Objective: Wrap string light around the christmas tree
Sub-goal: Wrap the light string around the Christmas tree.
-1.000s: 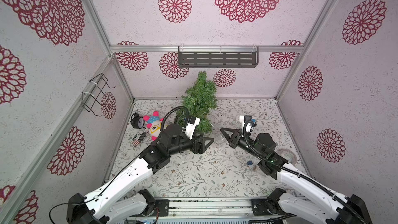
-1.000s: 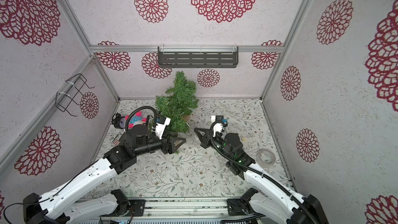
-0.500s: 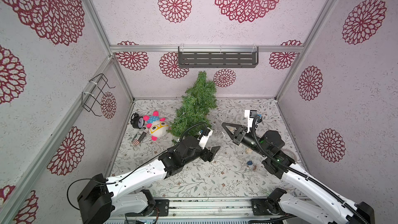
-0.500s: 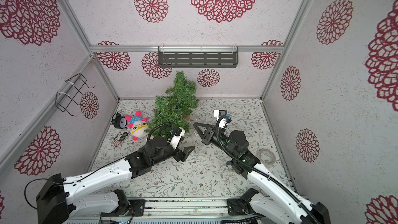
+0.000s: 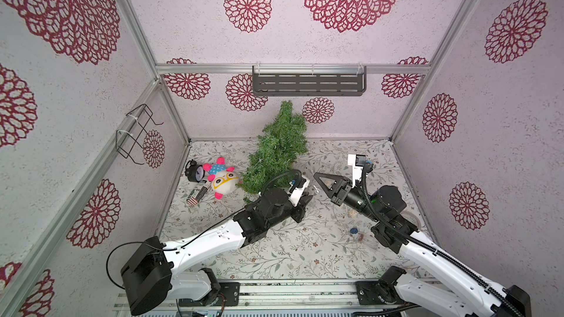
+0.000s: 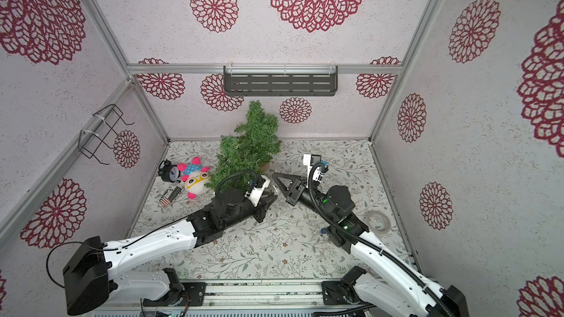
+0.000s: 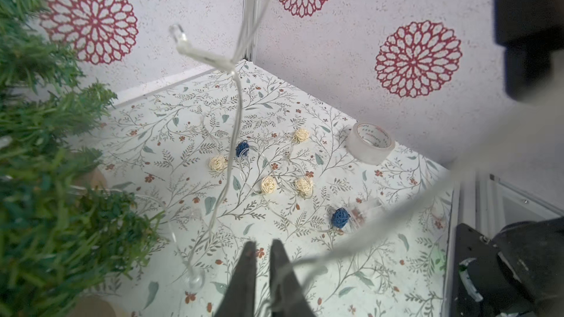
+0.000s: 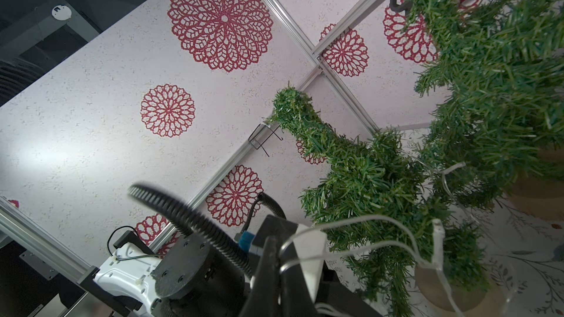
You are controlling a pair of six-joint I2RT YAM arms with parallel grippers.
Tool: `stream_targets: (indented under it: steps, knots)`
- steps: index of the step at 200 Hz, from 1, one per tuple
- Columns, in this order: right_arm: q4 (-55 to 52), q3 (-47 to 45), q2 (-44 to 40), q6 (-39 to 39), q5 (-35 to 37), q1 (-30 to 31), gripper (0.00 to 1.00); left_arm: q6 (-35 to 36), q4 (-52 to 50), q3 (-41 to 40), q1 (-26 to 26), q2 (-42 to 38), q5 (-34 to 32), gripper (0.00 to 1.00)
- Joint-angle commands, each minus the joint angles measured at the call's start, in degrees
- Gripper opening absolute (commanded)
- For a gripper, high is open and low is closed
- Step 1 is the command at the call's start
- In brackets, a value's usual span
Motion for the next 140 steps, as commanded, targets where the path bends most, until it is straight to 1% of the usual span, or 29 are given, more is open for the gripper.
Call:
stream_targets:
  steps: [1, 14, 26, 41, 70, 78, 98, 111, 126, 140]
  knots:
    - [4.36, 1.17, 0.01, 0.06, 2.52, -0.3, 0.0, -2.74, -7.73, 3.34, -0.75, -5.56, 4.62, 0.0]
    - [4.52, 0.91, 0.82, -0.16, 3.76, -0.72, 0.0, -4.35, -13.89, 5.02, -1.9, -8.79, 6.63, 0.0]
    - [4.57, 0.75, 1.74, -0.3, 4.69, -0.92, 0.0, -5.3, -19.08, 6.27, -3.38, -12.07, 6.55, 0.0]
    - [4.53, 0.95, 3.42, -0.43, 5.27, -0.93, 0.0, -7.11, -25.26, 7.79, -4.05, -15.94, 6.49, 0.0]
    - [4.32, 2.59, 7.52, -0.64, 3.44, -0.45, 0.0, -10.37, -33.61, 11.34, -4.19, -21.55, 8.32, 0.0]
    - [4.33, 3.12, 8.58, -1.07, 3.23, 0.07, 0.02, -11.03, -35.22, 12.54, -4.17, -22.62, 9.02, 0.0]
    - [3.65, 4.69, 11.63, -2.54, 2.43, 1.07, 0.14, -11.51, -39.66, 15.74, -4.19, -24.44, 8.13, 0.0]
    - [3.08, 5.59, 13.97, -2.77, 1.37, 1.35, 0.28, -11.5, -42.89, 17.9, -4.19, -25.36, 6.23, 0.0]
    - [2.09, 6.28, 15.97, -3.61, 0.57, 1.29, 0.37, -11.31, -47.19, 20.29, -4.02, -26.08, 3.6, 0.0]
    - [0.07, 6.73, 16.89, -6.17, 0.48, 1.07, 0.5, -11.17, -51.91, 22.01, -3.79, -26.43, 0.67, 0.0]
